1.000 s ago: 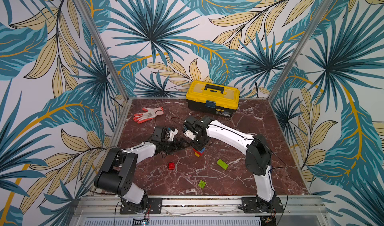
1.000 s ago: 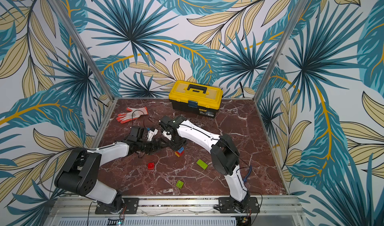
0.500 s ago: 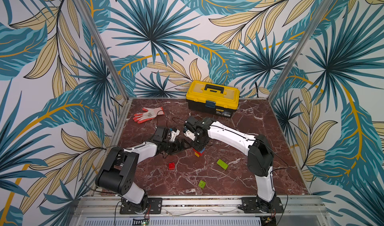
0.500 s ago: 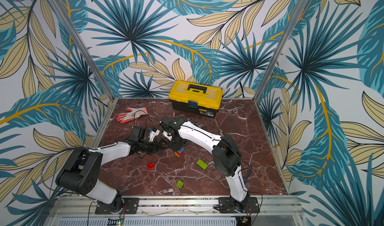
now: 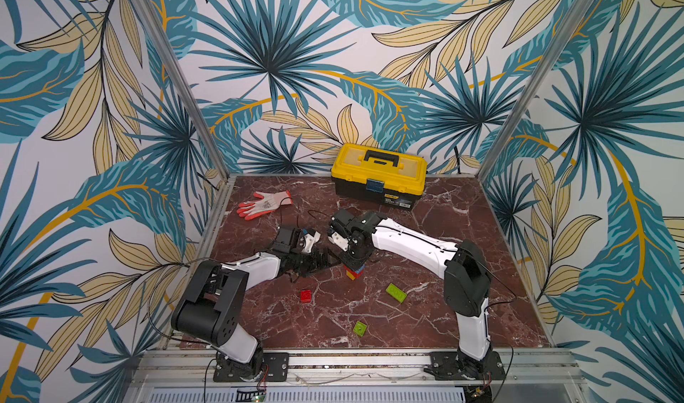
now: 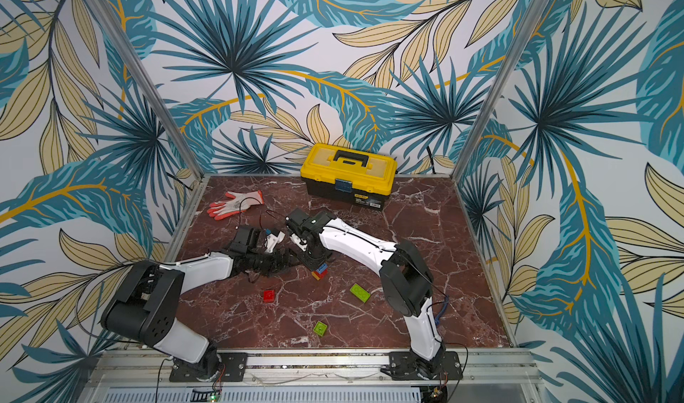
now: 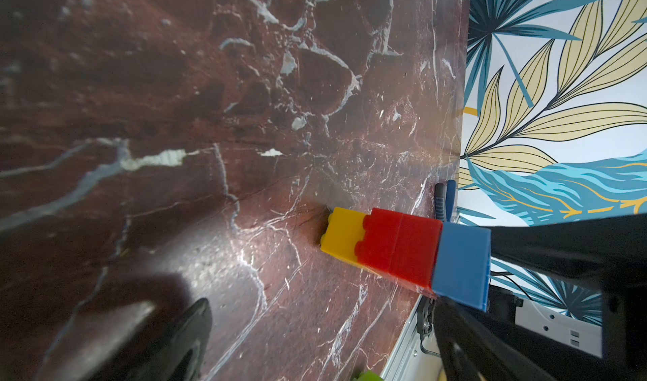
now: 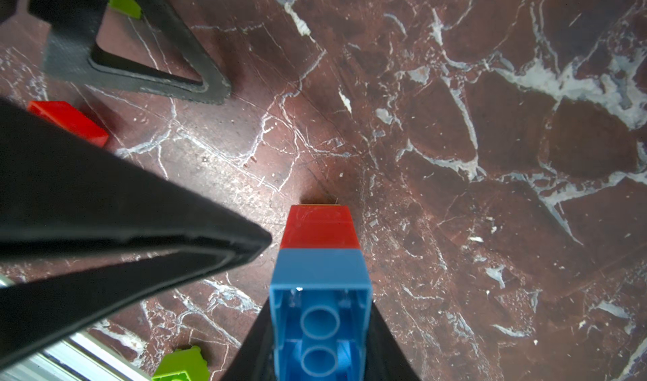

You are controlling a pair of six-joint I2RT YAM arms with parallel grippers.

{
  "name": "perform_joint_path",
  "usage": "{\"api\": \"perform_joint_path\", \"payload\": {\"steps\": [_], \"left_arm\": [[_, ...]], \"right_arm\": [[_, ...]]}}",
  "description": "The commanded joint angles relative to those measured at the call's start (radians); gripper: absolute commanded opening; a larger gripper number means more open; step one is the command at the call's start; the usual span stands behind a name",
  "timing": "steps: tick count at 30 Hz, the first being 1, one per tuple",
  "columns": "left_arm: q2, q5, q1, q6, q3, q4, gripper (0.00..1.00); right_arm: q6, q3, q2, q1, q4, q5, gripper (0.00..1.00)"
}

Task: Assemble a carrot with lego
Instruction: Assemble the lego brick with the lego brick.

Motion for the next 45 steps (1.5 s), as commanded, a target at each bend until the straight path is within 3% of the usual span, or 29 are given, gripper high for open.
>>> {"api": "perform_joint_path", "payload": {"steps": [1, 10, 31, 45], "left_arm": [[0.004, 0.007, -0.002, 0.016, 0.028, 0.007, 0.99], [0.005, 0.007, -0.002, 0.015, 0.026, 0.007, 0.99], [0.008, 0.004, 0.001, 0.011, 0.028, 0.008, 0.99], [0.005, 0.000, -0.001, 0.010, 0.028, 0.009, 0.99]], "right_arm": [[0.006, -0.072, 0.141, 0.000, -0.021, 0.013, 0.27], [-0.016, -0.160, 0.126, 0.000, 0.068, 0.001, 0.28], [-0.063, -0.144, -0.026, -0.013, 0.050, 0.021, 0.33], [-0.072, -0.106, -0.071, -0.016, 0.063, 0.015, 0.51]]}}
